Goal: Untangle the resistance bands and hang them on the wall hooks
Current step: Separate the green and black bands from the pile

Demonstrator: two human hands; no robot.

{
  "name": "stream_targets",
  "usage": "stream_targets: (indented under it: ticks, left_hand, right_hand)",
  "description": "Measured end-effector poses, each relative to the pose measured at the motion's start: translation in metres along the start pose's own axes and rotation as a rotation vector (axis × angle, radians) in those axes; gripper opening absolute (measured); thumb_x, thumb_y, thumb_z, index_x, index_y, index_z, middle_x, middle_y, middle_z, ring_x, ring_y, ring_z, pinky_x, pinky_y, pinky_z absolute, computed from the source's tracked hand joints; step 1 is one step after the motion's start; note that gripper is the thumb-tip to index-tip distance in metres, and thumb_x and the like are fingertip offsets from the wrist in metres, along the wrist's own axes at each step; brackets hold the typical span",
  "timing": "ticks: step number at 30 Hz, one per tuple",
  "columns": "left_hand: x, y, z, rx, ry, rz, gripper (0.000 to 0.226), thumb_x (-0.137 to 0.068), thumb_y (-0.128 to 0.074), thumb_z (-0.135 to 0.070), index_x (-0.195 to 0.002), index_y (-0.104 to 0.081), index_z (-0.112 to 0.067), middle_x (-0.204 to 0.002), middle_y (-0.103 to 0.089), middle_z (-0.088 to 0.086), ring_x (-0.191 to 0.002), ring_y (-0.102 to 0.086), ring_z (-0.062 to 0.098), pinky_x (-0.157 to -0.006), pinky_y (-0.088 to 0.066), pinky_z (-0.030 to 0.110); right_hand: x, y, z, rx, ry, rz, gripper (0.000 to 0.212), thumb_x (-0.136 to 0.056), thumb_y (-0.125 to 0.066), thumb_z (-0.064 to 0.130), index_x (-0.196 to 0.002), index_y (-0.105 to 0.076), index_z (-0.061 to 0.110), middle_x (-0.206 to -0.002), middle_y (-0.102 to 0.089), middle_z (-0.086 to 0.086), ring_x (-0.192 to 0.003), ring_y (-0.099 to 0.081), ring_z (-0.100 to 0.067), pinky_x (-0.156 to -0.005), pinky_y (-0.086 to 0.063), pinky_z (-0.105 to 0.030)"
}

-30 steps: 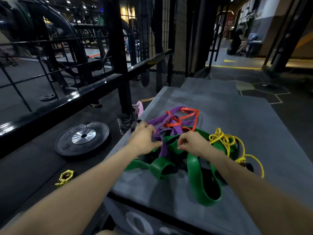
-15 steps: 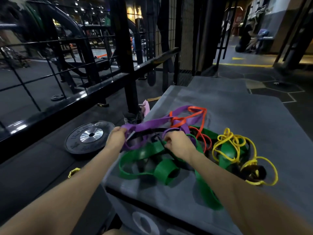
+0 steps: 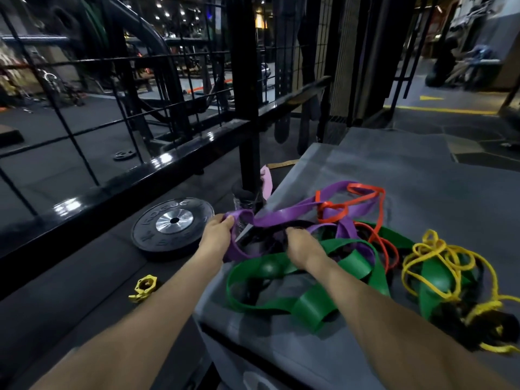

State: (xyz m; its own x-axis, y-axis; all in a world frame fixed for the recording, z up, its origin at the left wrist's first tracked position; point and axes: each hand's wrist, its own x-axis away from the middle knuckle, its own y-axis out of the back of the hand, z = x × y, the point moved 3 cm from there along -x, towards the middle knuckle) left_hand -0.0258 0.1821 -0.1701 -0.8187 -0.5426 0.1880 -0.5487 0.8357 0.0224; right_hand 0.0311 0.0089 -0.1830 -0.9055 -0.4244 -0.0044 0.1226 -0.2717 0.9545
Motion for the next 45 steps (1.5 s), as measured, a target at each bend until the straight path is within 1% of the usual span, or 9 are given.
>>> stream_targets:
  ticks: [7, 14, 17, 21, 25, 29, 34, 39, 45]
  left_hand:
    - [-0.002, -0.012, -0.019, -0.216, -0.063, -0.132, 0.023, -0.089, -0.045, -0.022, -0.100, -0.060, -0.008, -0.111, -0.063, 0.021, -0.104, -0.059, 0.037, -0.096, -0.047, 0.046]
    - [0.049, -0.051, -0.035, -0.921, -0.192, -0.186, 0.050, -0.085, -0.058, -0.021, -0.128, -0.042, -0.003, -0.136, -0.033, 0.019, -0.127, -0.036, 0.037, -0.104, -0.034, 0.041]
    - [0.080, -0.091, -0.042, -0.879, -0.589, 0.086, 0.063, -0.082, -0.061, -0.013, -0.140, -0.034, -0.013, -0.143, -0.029, 0.013, -0.128, -0.039, 0.032, -0.106, -0.037, 0.040]
    - [0.105, -0.150, -0.016, -0.879, -0.521, 0.640, 0.062, -0.081, -0.062, -0.004, -0.138, -0.042, -0.015, -0.137, -0.048, 0.005, -0.123, -0.051, 0.024, -0.100, -0.042, 0.029]
    - [0.113, -0.165, -0.003, -1.135, -0.679, 0.629, 0.023, -0.086, -0.063, -0.024, -0.097, -0.065, -0.003, -0.094, -0.055, 0.013, -0.098, -0.059, 0.030, -0.078, -0.038, 0.026]
    - [0.114, -0.151, -0.032, -0.730, -0.578, 0.335, 0.022, -0.093, -0.054, -0.022, -0.103, -0.062, -0.003, -0.088, -0.068, 0.014, -0.085, -0.065, 0.030, -0.072, -0.046, 0.033]
    - [0.144, -0.153, -0.109, 0.063, -0.207, 0.462, 0.018, -0.098, -0.044, -0.016, -0.082, -0.051, -0.015, -0.082, -0.057, 0.006, -0.073, -0.058, 0.016, -0.052, -0.055, 0.021]
    - [0.183, -0.176, -0.152, 0.260, -0.144, 0.568, 0.005, -0.096, -0.047, -0.013, -0.093, -0.049, -0.011, -0.081, -0.055, 0.005, -0.071, -0.057, 0.017, -0.049, -0.055, 0.024]
    - [0.201, -0.181, -0.152, 0.275, -0.113, 0.755, 0.012, -0.096, -0.046, -0.012, -0.085, -0.052, -0.012, -0.082, -0.057, 0.006, -0.066, -0.062, 0.016, -0.050, -0.057, 0.022]
  right_hand:
    - [0.050, 0.108, -0.047, -0.453, -0.021, -0.585, 0.021, -0.086, -0.053, 0.007, -0.104, -0.062, 0.013, -0.107, -0.066, -0.010, -0.104, -0.060, -0.027, -0.091, -0.047, -0.039]
    - [0.122, 0.184, -0.097, -0.585, -0.211, -0.816, 0.018, -0.092, -0.045, 0.013, -0.106, -0.054, 0.008, -0.096, -0.063, -0.011, -0.097, -0.057, -0.034, -0.074, -0.039, -0.035]
    - [0.144, 0.197, -0.111, -0.576, -0.208, -0.851, 0.012, -0.092, -0.045, 0.016, -0.101, -0.053, 0.012, -0.093, -0.065, -0.011, -0.091, -0.059, -0.035, -0.076, -0.045, -0.043]
    - [0.175, 0.217, -0.127, -0.665, -0.150, -0.903, 0.008, -0.094, -0.044, 0.015, -0.098, -0.048, 0.021, -0.072, -0.058, 0.005, -0.071, -0.055, -0.020, -0.065, -0.046, -0.037]
    - [0.200, 0.235, -0.154, -0.625, -0.168, -0.933, 0.008, -0.095, -0.047, 0.017, -0.091, -0.052, 0.014, -0.066, -0.054, 0.004, -0.058, -0.051, -0.018, -0.057, -0.042, -0.034]
    - [0.207, 0.228, -0.183, -0.528, -0.363, -0.918, 0.024, -0.094, -0.047, 0.023, -0.085, -0.056, 0.003, -0.074, -0.062, -0.011, -0.074, -0.059, -0.032, -0.068, -0.048, -0.041]
    - [0.186, 0.194, -0.159, -0.454, -0.311, -0.539, 0.019, -0.087, -0.060, 0.022, -0.092, -0.061, 0.004, -0.086, -0.065, -0.013, -0.086, -0.065, -0.030, -0.074, -0.049, -0.034]
    - [0.168, 0.163, -0.093, -0.749, -0.022, -0.252, 0.022, -0.073, -0.078, 0.020, -0.082, -0.060, 0.014, -0.074, -0.060, -0.004, -0.068, -0.052, -0.014, -0.066, -0.043, -0.033]
    - [0.152, 0.172, -0.090, -0.806, -0.059, -0.485, 0.015, -0.087, -0.063, 0.026, -0.081, -0.058, 0.013, -0.061, -0.051, 0.005, -0.058, -0.047, -0.010, -0.059, -0.042, -0.032]
